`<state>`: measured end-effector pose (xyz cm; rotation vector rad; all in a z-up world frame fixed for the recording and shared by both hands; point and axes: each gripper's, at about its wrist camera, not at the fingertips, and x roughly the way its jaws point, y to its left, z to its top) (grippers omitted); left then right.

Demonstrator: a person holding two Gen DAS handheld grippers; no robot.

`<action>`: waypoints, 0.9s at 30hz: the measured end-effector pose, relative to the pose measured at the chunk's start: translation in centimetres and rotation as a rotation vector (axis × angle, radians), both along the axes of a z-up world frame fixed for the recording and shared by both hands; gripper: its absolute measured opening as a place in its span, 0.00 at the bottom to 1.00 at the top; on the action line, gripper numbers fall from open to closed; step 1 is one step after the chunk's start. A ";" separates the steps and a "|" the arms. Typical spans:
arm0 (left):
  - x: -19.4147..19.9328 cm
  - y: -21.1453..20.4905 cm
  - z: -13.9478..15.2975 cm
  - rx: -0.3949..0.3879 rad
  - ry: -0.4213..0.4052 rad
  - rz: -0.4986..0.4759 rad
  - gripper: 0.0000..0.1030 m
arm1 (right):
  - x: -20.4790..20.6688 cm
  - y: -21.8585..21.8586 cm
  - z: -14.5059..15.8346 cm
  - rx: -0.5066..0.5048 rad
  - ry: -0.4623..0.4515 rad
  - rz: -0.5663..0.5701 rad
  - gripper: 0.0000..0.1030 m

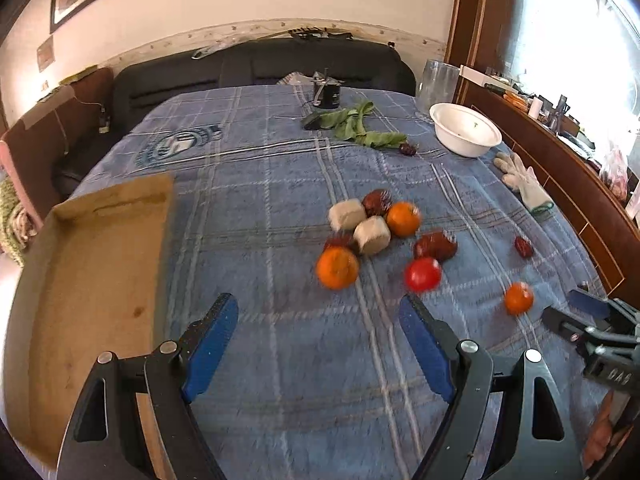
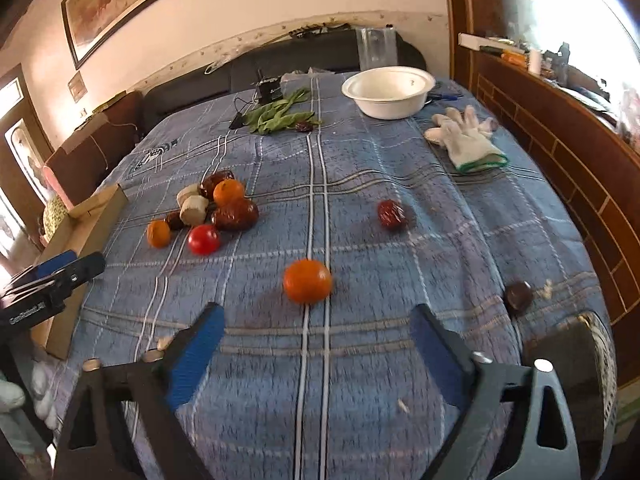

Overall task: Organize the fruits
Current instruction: 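Grasp an orange with the left tool while the right tool grasps another orange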

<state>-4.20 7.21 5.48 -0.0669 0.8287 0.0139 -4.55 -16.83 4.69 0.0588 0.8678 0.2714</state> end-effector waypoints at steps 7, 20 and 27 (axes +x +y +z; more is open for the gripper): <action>4.7 0.0 -2.7 -0.005 0.059 -0.003 0.76 | 2.7 2.3 -1.1 -0.055 0.022 0.041 0.74; 5.1 -0.8 -4.2 -0.007 0.077 -0.055 0.27 | 3.5 3.4 -3.1 -0.119 0.037 0.049 0.34; 0.2 1.8 -0.6 -0.102 0.002 -0.025 0.27 | 1.5 3.9 -0.8 -0.071 -0.008 0.067 0.34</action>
